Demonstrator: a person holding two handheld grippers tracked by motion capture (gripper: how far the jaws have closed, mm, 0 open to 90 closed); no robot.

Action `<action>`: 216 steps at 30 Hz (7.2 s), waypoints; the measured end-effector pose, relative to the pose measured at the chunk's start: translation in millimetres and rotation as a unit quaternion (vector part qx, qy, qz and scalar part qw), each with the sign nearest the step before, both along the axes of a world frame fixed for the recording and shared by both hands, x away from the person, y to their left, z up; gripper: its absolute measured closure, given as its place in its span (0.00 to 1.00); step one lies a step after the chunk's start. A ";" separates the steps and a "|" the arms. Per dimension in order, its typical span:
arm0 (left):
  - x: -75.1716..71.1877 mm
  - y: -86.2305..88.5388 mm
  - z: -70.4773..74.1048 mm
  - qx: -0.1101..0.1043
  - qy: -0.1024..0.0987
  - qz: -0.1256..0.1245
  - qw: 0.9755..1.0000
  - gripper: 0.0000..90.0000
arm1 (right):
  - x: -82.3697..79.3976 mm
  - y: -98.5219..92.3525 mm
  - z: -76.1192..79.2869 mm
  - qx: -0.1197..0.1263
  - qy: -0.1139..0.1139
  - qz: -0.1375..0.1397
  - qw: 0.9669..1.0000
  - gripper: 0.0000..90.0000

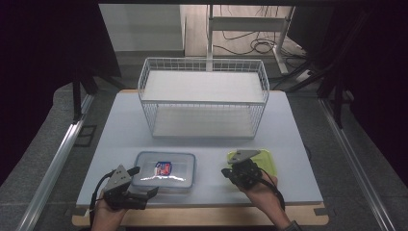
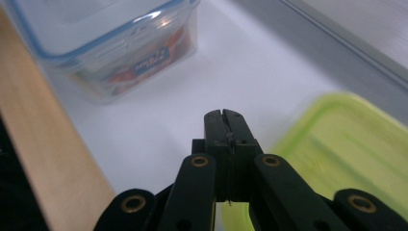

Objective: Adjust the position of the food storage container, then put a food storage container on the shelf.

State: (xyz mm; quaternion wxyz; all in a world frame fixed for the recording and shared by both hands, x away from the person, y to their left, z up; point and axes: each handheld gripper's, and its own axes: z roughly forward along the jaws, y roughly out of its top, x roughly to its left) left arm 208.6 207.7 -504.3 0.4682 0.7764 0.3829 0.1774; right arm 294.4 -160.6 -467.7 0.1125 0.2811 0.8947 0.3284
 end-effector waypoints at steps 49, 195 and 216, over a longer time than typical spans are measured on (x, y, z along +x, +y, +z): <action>4.2 65.2 13.0 -0.045 0.023 0.089 0.995 0.49 | 33.0 -91.0 -10.3 -0.028 -0.042 -0.146 0.988 0.99; 62.1 -36.2 6.6 -0.120 0.178 -0.060 0.975 0.53 | 3.1 -45.6 -5.2 0.194 0.123 -0.073 0.971 0.56; 67.5 -31.5 31.6 -0.127 0.141 -0.067 0.980 0.55 | 6.6 -46.8 18.0 0.224 0.073 -0.060 0.970 0.58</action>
